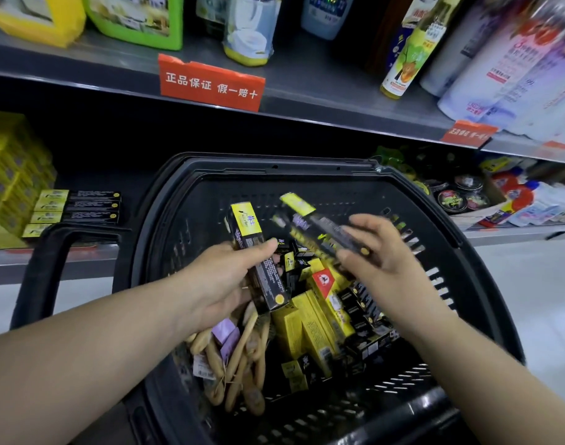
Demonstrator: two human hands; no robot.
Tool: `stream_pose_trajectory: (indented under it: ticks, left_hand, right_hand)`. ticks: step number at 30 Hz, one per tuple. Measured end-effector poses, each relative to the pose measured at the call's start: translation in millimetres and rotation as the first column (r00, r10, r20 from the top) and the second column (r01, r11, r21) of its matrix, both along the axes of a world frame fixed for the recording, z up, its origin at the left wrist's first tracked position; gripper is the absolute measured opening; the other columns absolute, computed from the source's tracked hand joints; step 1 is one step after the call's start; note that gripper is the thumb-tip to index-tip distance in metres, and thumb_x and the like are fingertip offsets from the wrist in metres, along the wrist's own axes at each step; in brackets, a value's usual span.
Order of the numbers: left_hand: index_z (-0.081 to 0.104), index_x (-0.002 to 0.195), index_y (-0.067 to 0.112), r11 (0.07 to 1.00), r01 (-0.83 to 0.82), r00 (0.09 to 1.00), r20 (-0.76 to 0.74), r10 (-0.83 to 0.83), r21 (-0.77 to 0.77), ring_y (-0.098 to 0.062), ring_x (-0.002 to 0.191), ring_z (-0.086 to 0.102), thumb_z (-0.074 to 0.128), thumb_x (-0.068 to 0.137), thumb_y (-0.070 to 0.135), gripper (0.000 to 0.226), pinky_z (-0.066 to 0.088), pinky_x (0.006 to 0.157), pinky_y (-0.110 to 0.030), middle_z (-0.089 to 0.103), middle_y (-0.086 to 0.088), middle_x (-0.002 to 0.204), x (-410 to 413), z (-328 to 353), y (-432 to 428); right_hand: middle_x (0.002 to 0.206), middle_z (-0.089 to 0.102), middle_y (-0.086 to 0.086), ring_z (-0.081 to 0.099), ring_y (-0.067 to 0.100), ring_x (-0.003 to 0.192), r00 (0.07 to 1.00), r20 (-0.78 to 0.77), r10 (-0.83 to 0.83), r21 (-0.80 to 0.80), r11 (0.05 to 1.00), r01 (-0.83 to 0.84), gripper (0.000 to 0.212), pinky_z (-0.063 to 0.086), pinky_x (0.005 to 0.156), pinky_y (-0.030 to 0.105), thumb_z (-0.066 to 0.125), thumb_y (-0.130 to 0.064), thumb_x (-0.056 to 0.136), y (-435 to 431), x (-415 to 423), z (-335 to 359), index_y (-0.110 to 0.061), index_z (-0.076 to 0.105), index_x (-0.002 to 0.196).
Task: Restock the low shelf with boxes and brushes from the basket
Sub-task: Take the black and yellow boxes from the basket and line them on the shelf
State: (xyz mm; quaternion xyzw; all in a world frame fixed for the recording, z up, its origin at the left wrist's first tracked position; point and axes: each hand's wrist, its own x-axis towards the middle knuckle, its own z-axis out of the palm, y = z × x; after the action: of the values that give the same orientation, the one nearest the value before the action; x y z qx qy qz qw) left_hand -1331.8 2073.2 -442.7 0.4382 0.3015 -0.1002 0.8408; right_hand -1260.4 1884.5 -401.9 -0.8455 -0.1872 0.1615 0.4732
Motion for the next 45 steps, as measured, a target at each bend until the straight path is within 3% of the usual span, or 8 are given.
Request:
stream_pose_trajectory:
  ticks: [6,17,21,28,31,36,40,45]
  left_hand:
    - [0.06,0.113,0.009,0.997,-0.068,0.992,0.102,0.07,-0.023,-0.02,0.079,0.072,0.065,0.083,0.014,0.031,0.059,0.061,-0.031,0.074,-0.01,0.098,-4.5,4.5,-2.9]
    - [0.058,0.116,0.01,1.0,0.007,0.998,0.068,-0.009,0.027,-0.025,0.091,0.07,0.072,0.076,0.014,0.043,0.056,0.076,-0.034,0.073,-0.011,0.1,-3.7,-3.8,0.7]
    - [0.055,0.107,0.014,0.943,-0.041,0.997,-0.053,0.062,0.331,-0.024,0.098,0.063,0.075,0.077,0.017,0.037,0.046,0.086,-0.034,0.068,-0.007,0.102,1.7,-17.5,11.4]
    - [0.052,0.09,0.022,0.939,-0.089,0.987,-0.094,0.127,0.333,-0.014,0.077,0.06,0.073,0.077,0.009,0.028,0.037,0.055,-0.024,0.065,-0.004,0.091,3.5,-24.1,22.7]
    - [0.052,0.086,0.023,0.941,-0.075,0.99,-0.092,0.111,0.331,-0.012,0.078,0.059,0.073,0.078,0.009,0.027,0.037,0.056,-0.023,0.065,-0.003,0.09,3.3,-23.2,21.0]
    - [0.059,0.1,0.015,0.963,-0.023,0.991,-0.118,0.056,0.268,-0.016,0.084,0.063,0.071,0.081,0.014,0.022,0.043,0.057,-0.023,0.068,-0.007,0.098,3.1,-21.4,19.4]
    - [0.065,0.098,0.011,0.989,-0.041,0.989,-0.138,0.06,0.14,-0.023,0.093,0.066,0.07,0.082,0.021,0.019,0.05,0.09,-0.036,0.072,-0.009,0.098,5.2,-16.2,14.1]
    - [0.066,0.097,0.01,0.992,-0.108,0.991,-0.089,0.102,-0.06,-0.018,0.065,0.071,0.066,0.084,0.03,0.024,0.054,0.047,-0.025,0.075,-0.007,0.08,9.3,-1.1,7.1]
  right_hand:
    - [0.123,0.057,-0.023,0.051,-0.005,0.117,0.979,-0.076,0.19,0.006,0.982,-0.19,0.059,0.044,0.097,0.019,0.072,-0.011,0.079,20.6,-34.4,-8.0,-0.038,0.046,0.124]
    - [0.107,0.068,-0.014,0.063,0.005,0.102,0.953,-0.224,0.202,0.09,0.978,-0.186,0.023,0.053,0.081,0.021,0.063,-0.021,0.088,33.8,-20.6,-30.8,-0.03,0.056,0.107]
    - [0.103,0.068,-0.006,0.062,0.013,0.1,0.986,-0.098,0.135,-0.213,0.965,-0.153,0.022,0.05,0.092,0.04,0.046,-0.028,0.096,39.0,15.9,-42.1,-0.031,0.067,0.091]
    - [0.142,0.038,0.016,0.052,0.033,0.118,0.887,-0.293,0.356,-0.795,0.425,-0.433,0.066,0.045,0.085,0.032,0.062,-0.028,0.088,53.3,45.7,-128.3,-0.021,0.027,0.144]
    - [0.132,0.051,0.011,0.055,0.032,0.114,0.847,-0.164,0.506,-0.914,0.245,-0.324,0.051,0.047,0.078,0.037,0.051,-0.017,0.092,60.0,42.0,-153.5,-0.019,0.034,0.14]
    - [0.091,0.063,0.007,0.059,0.028,0.085,0.944,0.028,0.328,-0.786,0.591,-0.182,0.023,0.036,0.056,0.026,0.056,-0.027,0.088,50.1,56.4,-114.6,-0.011,0.053,0.105]
    - [0.081,0.06,0.004,0.059,0.019,0.068,0.998,0.061,-0.029,-0.321,0.946,0.047,0.026,0.048,0.056,0.03,0.059,-0.028,0.087,39.7,38.0,-50.0,-0.017,0.041,0.102]
    - [0.101,0.067,-0.009,0.062,-0.003,0.08,0.987,-0.147,0.069,0.094,0.994,-0.055,0.03,0.05,0.07,0.014,0.061,-0.011,0.088,27.6,-18.3,-13.9,-0.023,0.04,0.107]
